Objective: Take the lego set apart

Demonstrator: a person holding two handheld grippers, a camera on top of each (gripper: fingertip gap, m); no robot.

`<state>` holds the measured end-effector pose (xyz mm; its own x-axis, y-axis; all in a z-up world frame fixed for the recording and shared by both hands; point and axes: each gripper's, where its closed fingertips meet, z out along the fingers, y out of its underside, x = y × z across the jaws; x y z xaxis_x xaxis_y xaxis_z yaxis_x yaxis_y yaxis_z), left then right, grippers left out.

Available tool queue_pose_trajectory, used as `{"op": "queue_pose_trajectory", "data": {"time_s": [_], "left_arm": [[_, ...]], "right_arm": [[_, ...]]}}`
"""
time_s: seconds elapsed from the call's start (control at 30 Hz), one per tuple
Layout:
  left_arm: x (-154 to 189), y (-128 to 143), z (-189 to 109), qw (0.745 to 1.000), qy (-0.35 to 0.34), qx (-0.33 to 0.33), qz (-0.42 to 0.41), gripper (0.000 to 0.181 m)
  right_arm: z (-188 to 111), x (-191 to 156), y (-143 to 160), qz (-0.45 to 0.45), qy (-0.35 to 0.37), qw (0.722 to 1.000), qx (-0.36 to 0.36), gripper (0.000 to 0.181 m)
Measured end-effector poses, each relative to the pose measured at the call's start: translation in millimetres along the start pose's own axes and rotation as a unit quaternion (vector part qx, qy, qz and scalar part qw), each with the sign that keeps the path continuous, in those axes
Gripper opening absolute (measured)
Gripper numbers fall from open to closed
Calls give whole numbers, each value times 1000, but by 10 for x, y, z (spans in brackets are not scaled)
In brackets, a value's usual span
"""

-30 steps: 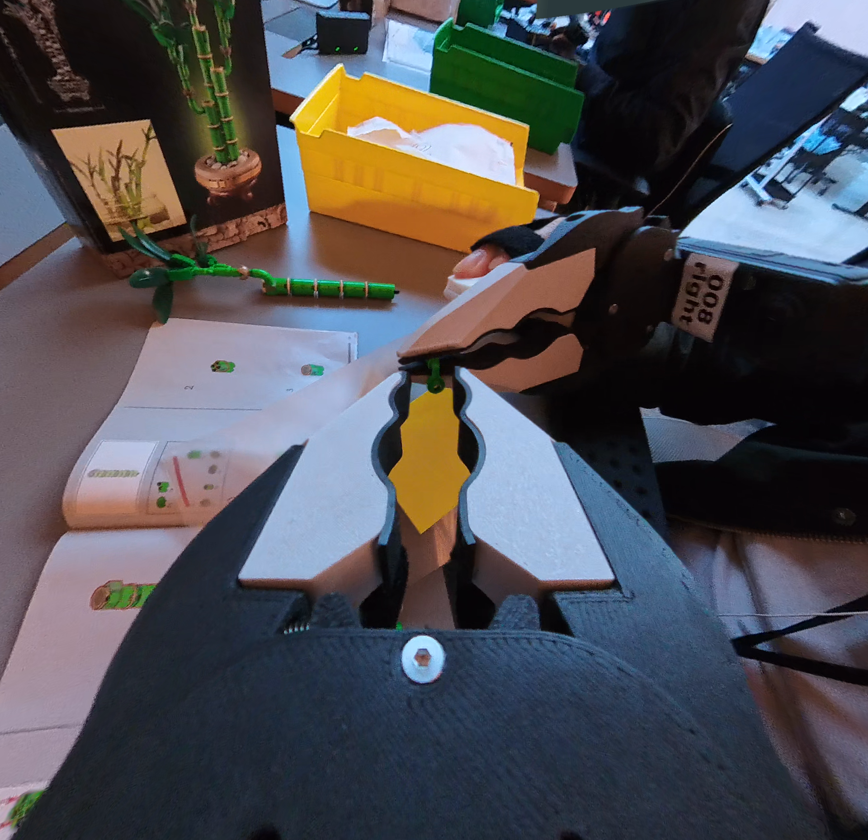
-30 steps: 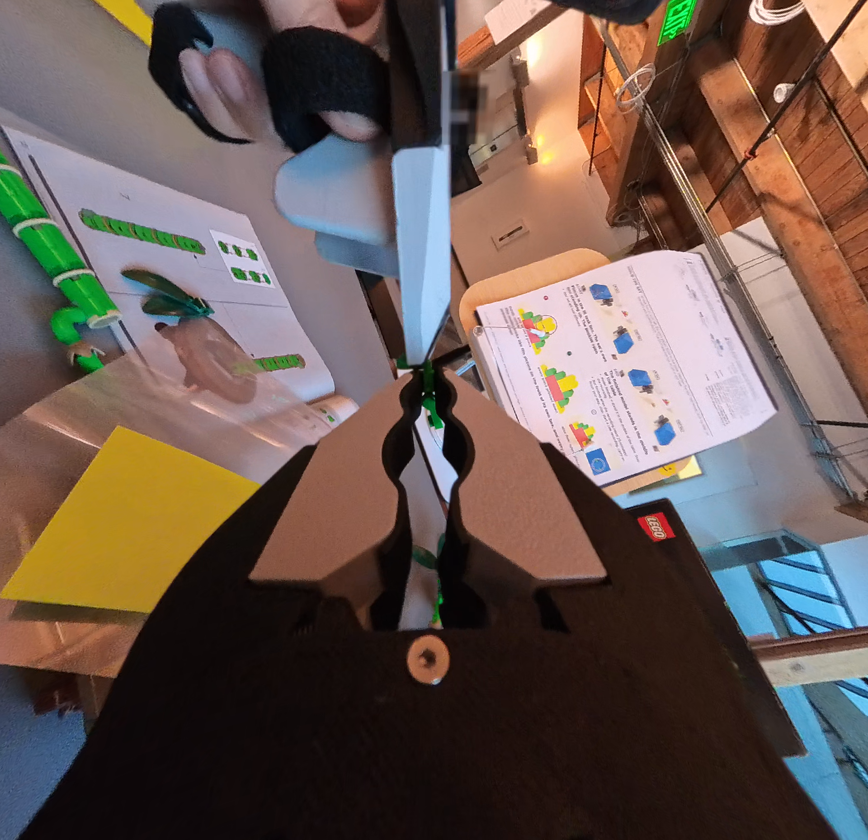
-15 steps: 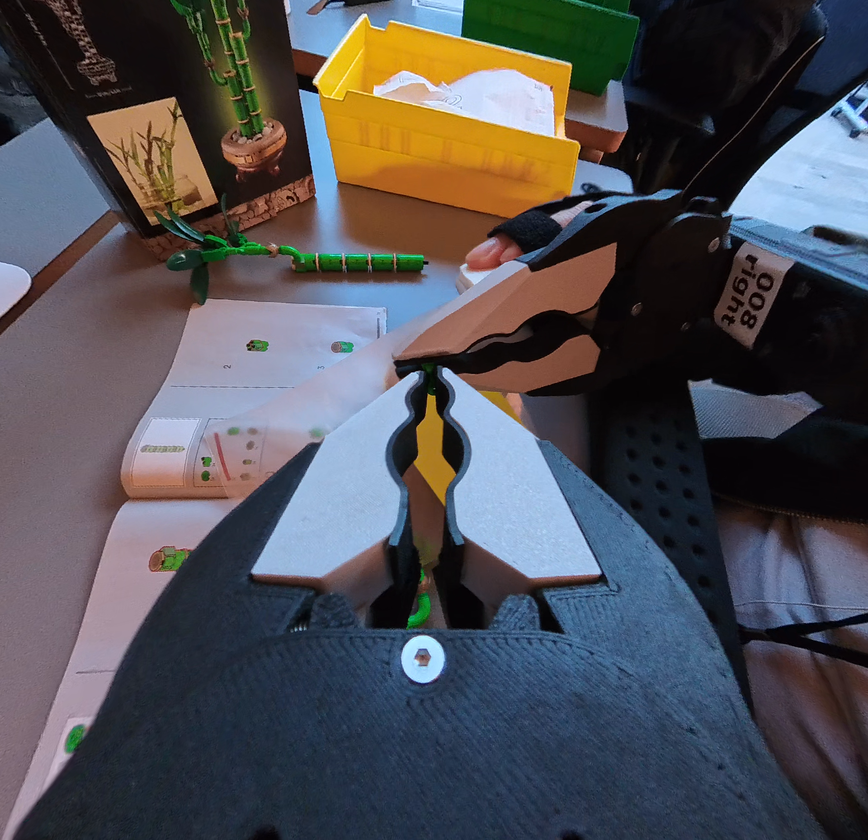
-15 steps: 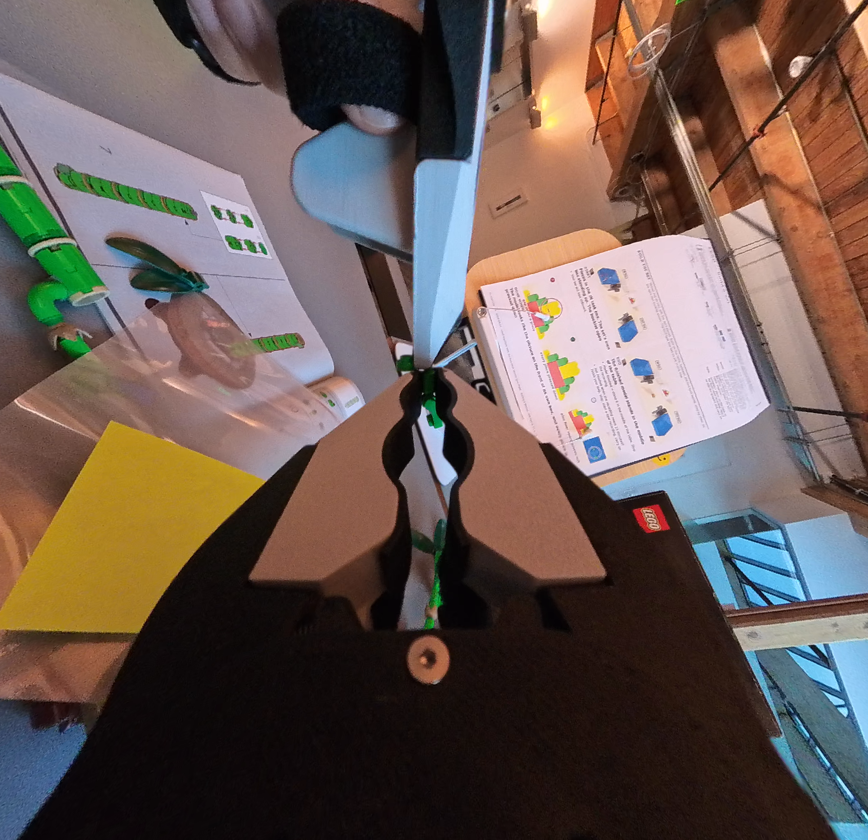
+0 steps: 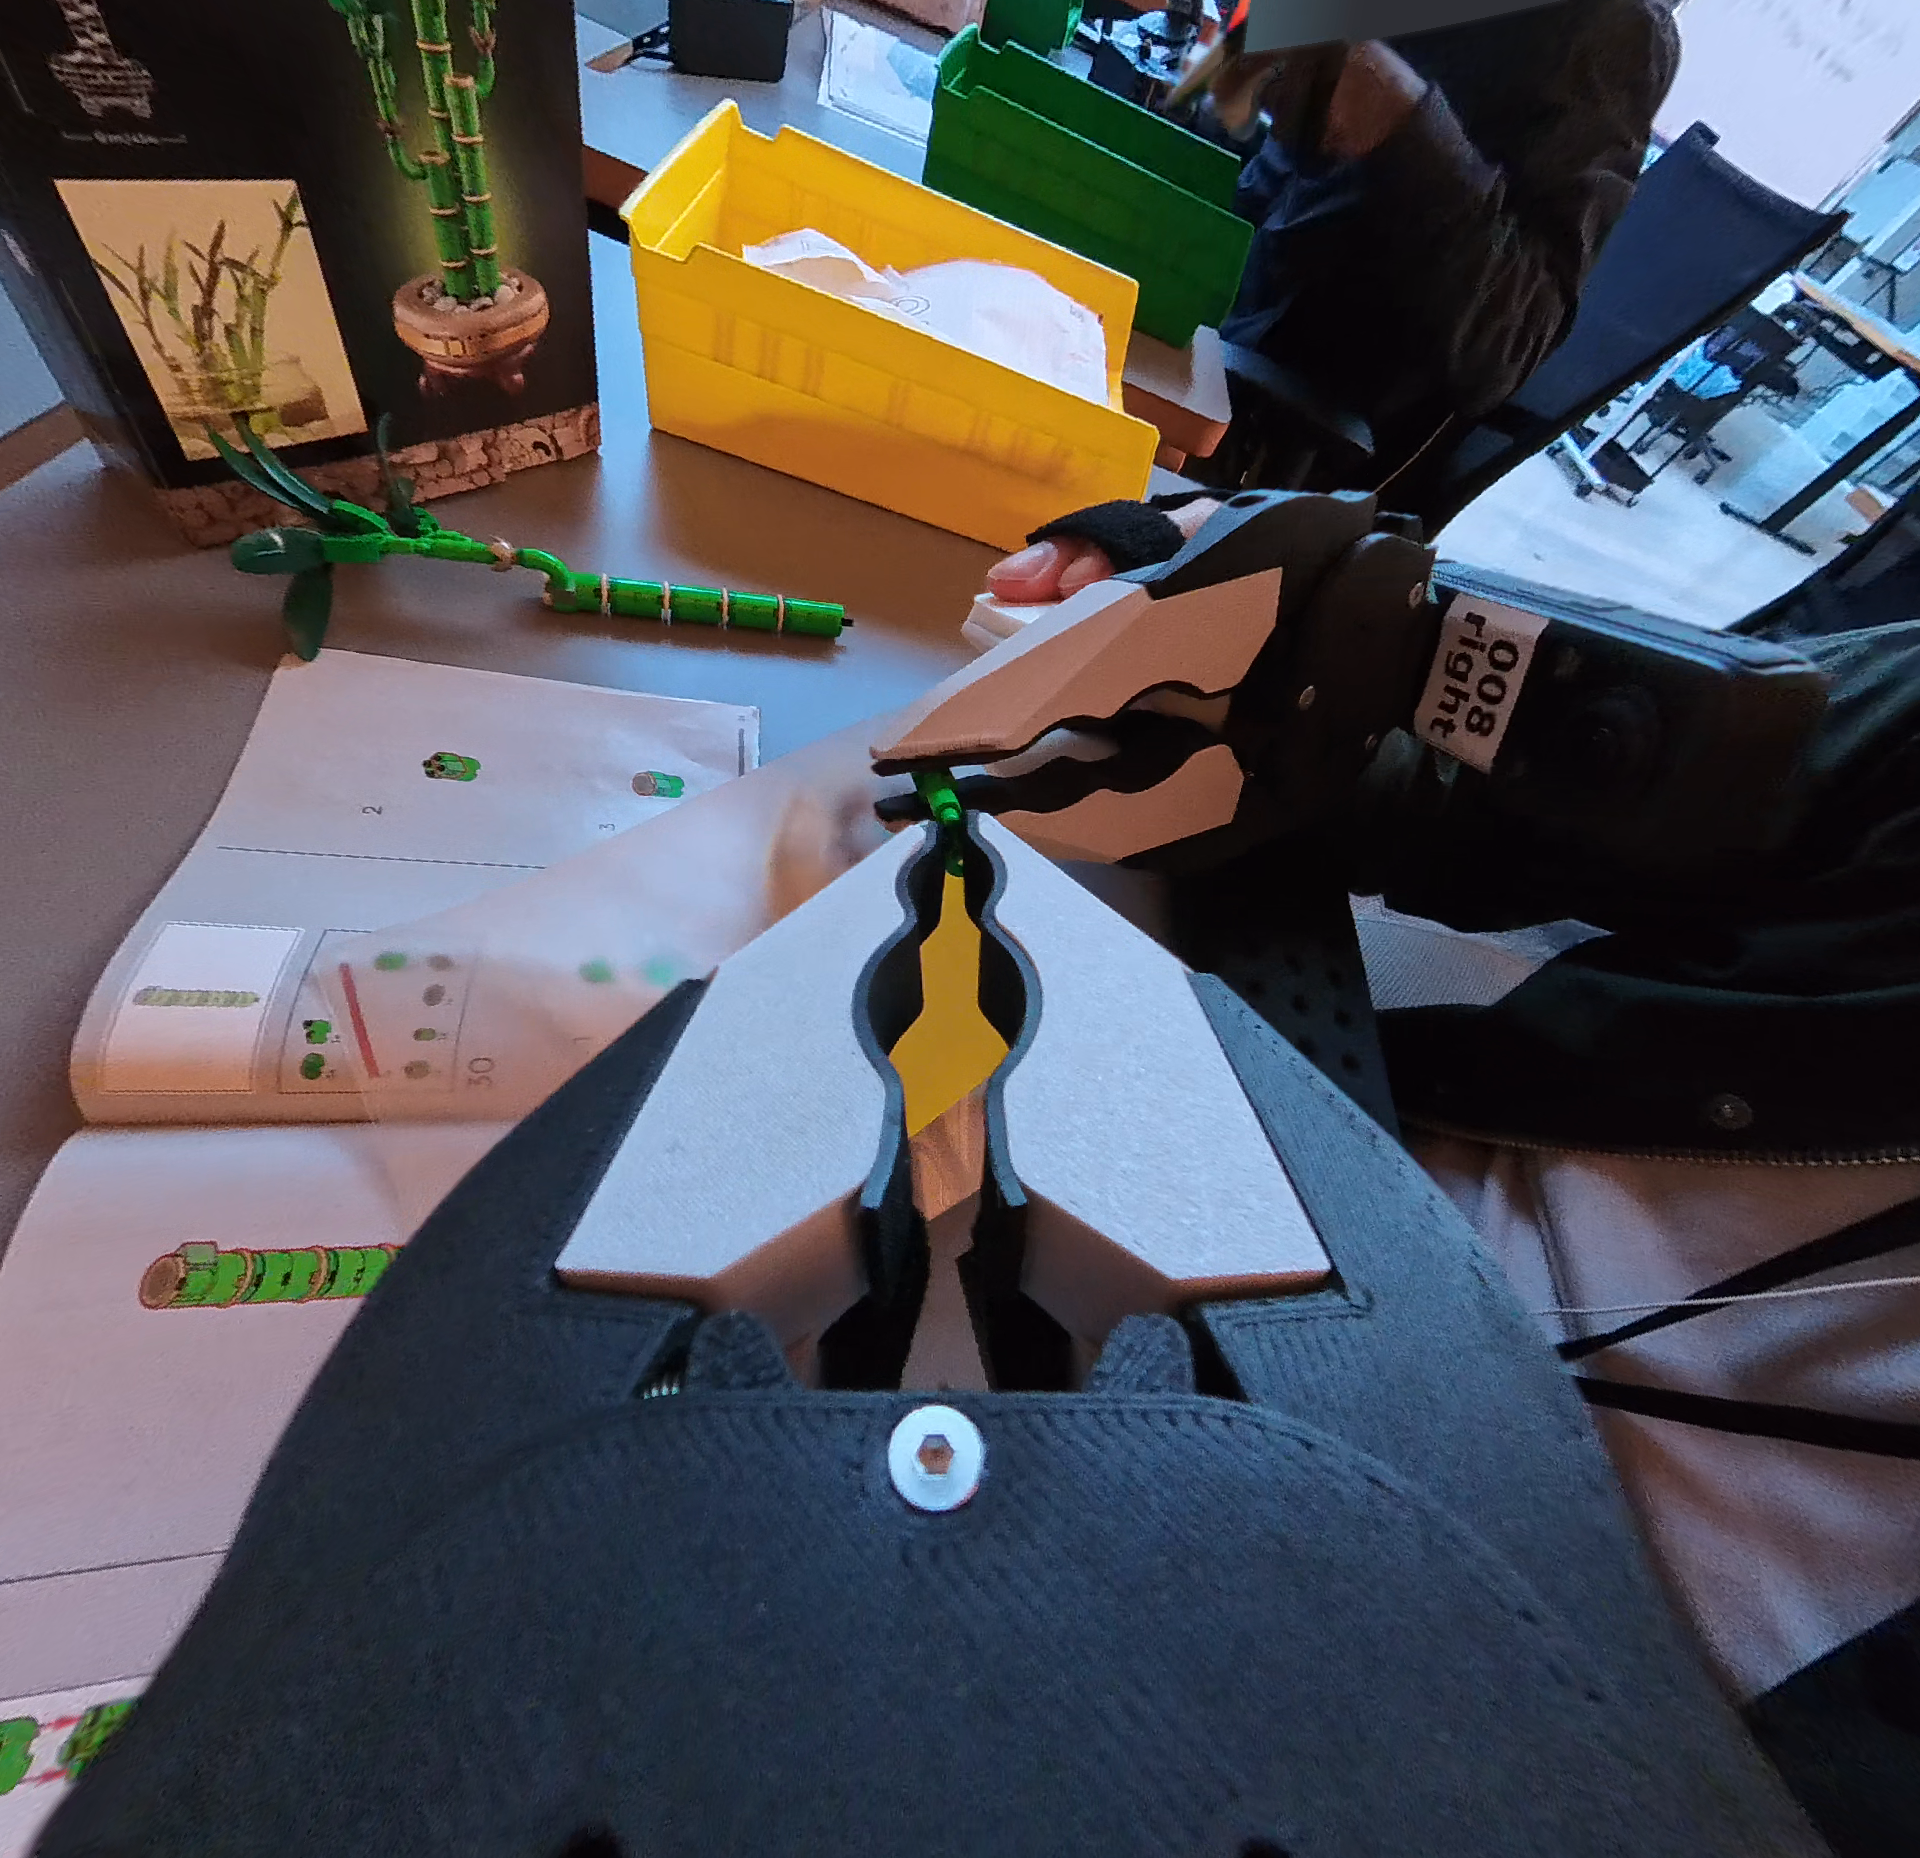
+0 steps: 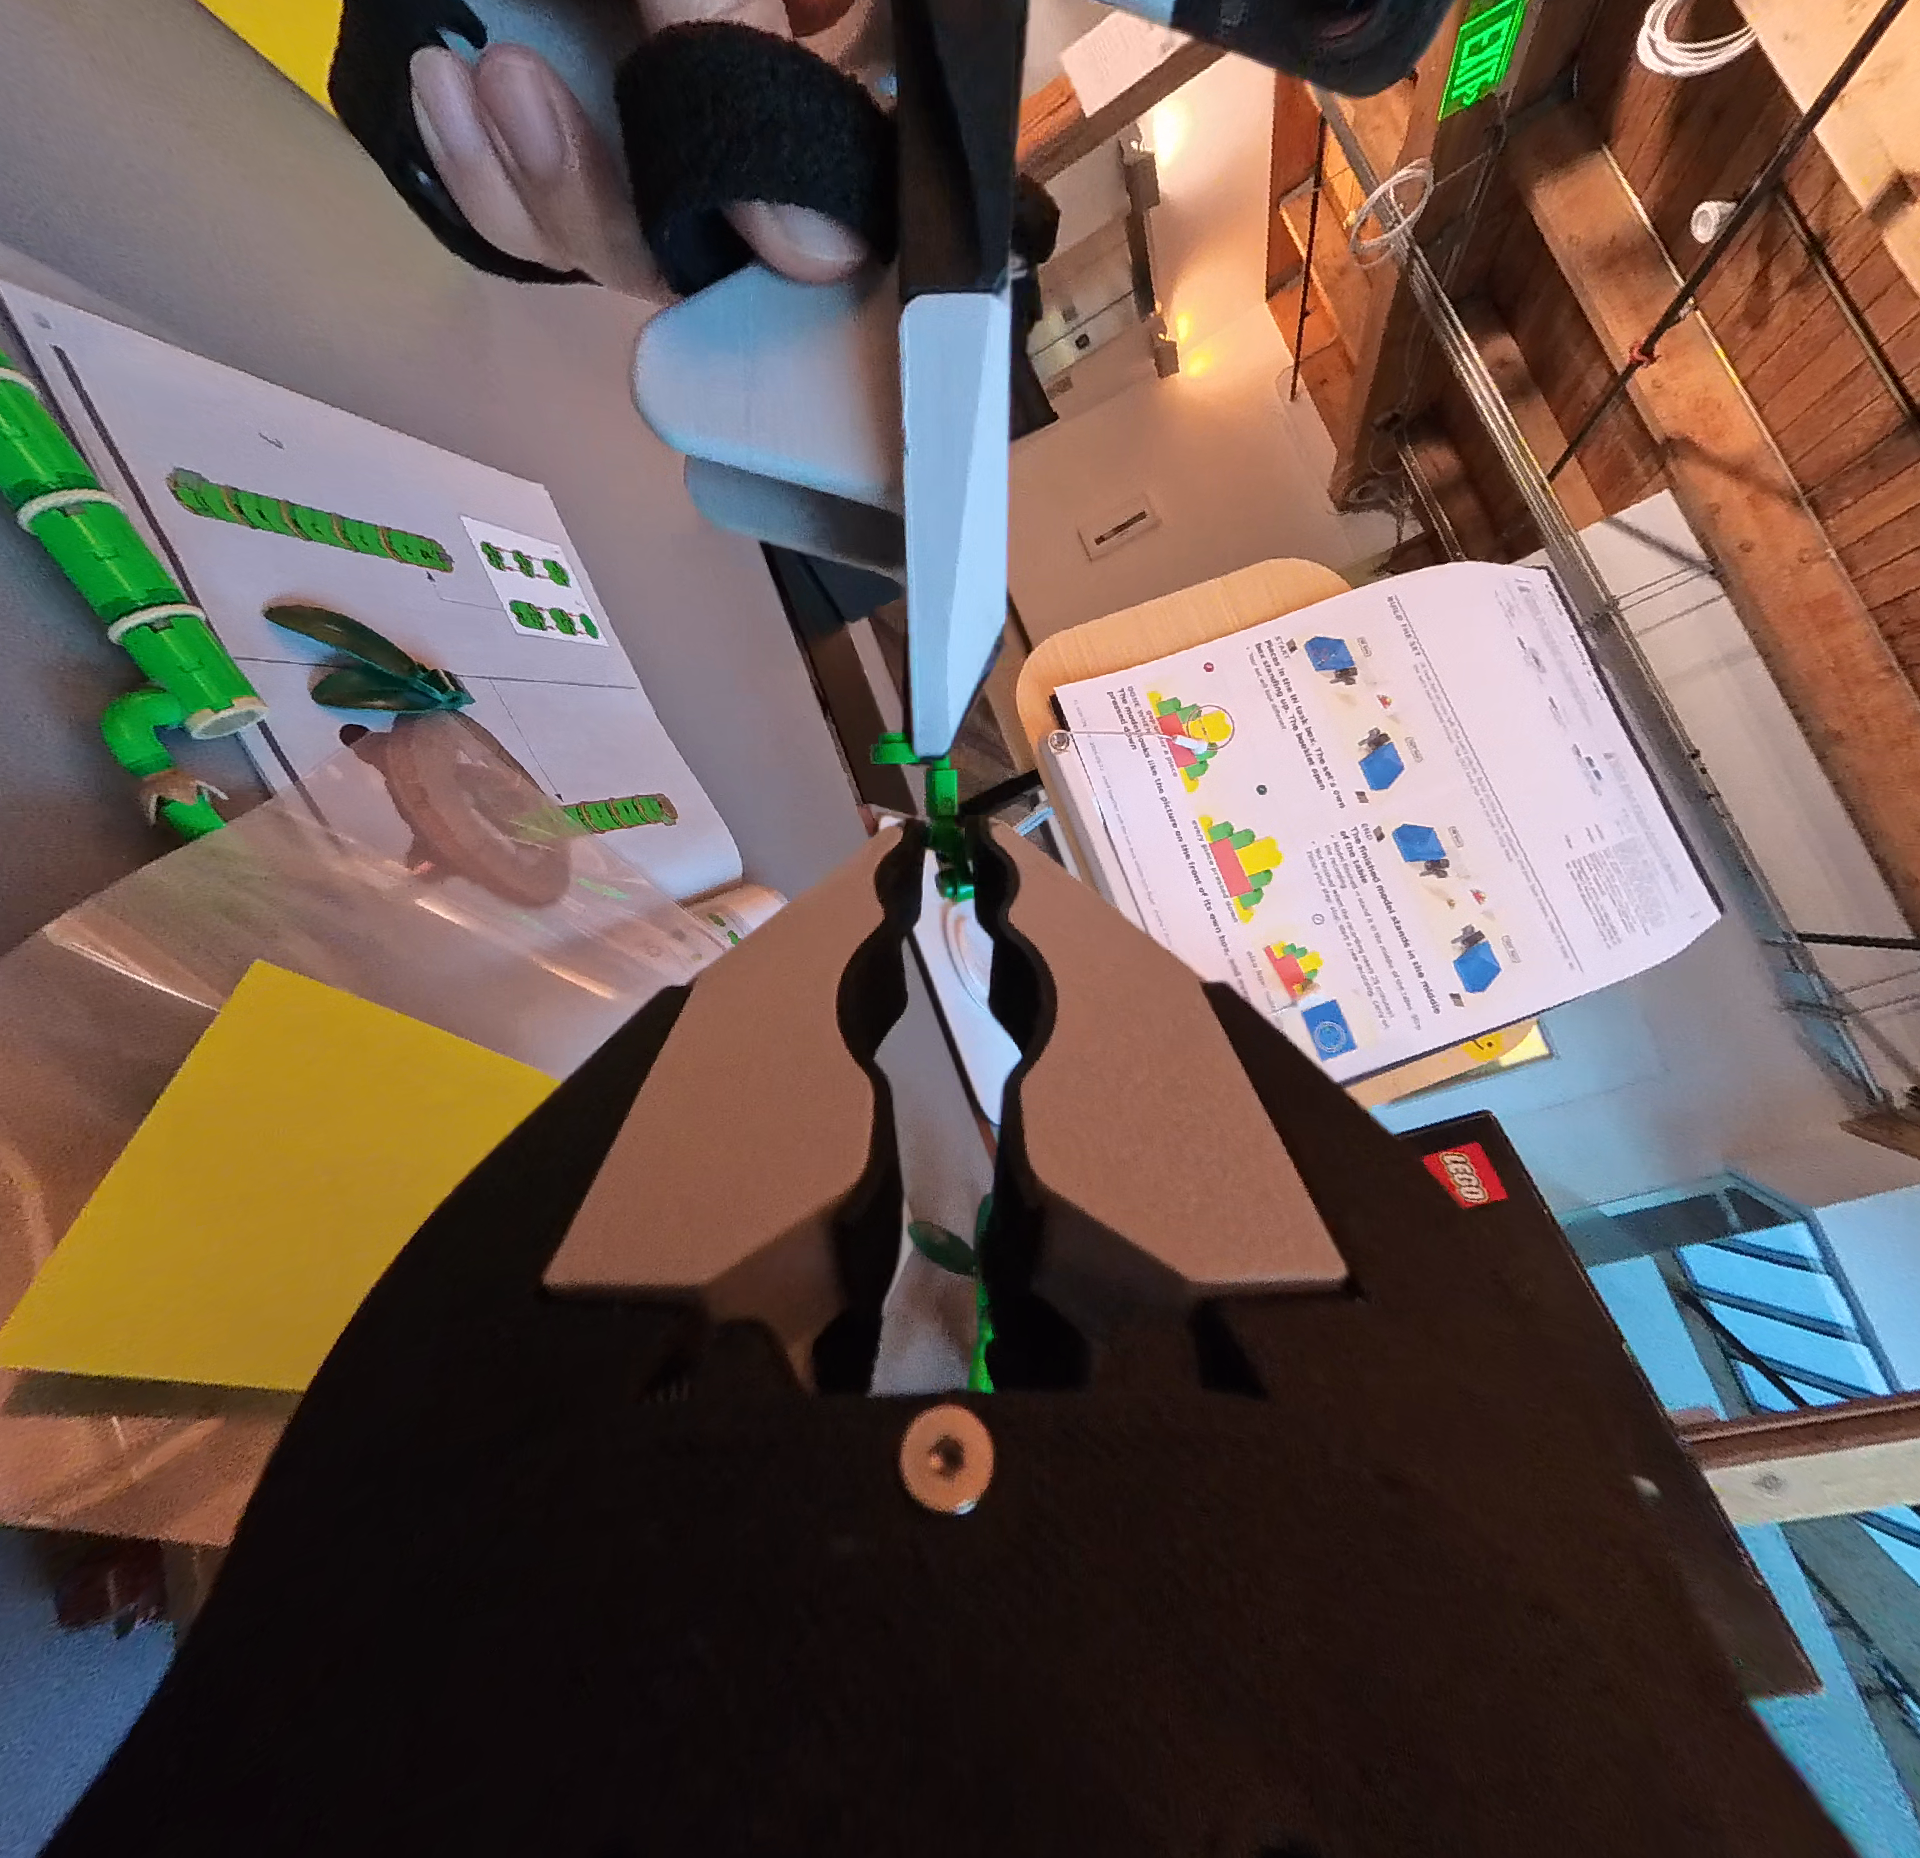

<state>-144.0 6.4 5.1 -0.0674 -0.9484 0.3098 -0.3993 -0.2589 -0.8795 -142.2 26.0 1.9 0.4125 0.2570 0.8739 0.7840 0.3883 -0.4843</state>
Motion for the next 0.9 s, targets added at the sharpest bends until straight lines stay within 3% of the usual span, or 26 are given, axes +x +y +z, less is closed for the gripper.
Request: {"op": "queue_pose_trajectory", "data": {"time_s": [0.43, 0.7, 0.9], "left_arm": [[-104, 170, 98, 999, -31, -44, 4, 4], [-59, 152, 82, 998, -25, -43, 38, 2], [-63, 193, 116, 996, -31, -55, 57, 3]], "right_arm": [[56, -189, 134, -39, -38, 997, -52, 4], [33, -169, 76, 54, -67, 996, -21, 6], [50, -220, 76, 43, -73, 996, -25, 5]]}}
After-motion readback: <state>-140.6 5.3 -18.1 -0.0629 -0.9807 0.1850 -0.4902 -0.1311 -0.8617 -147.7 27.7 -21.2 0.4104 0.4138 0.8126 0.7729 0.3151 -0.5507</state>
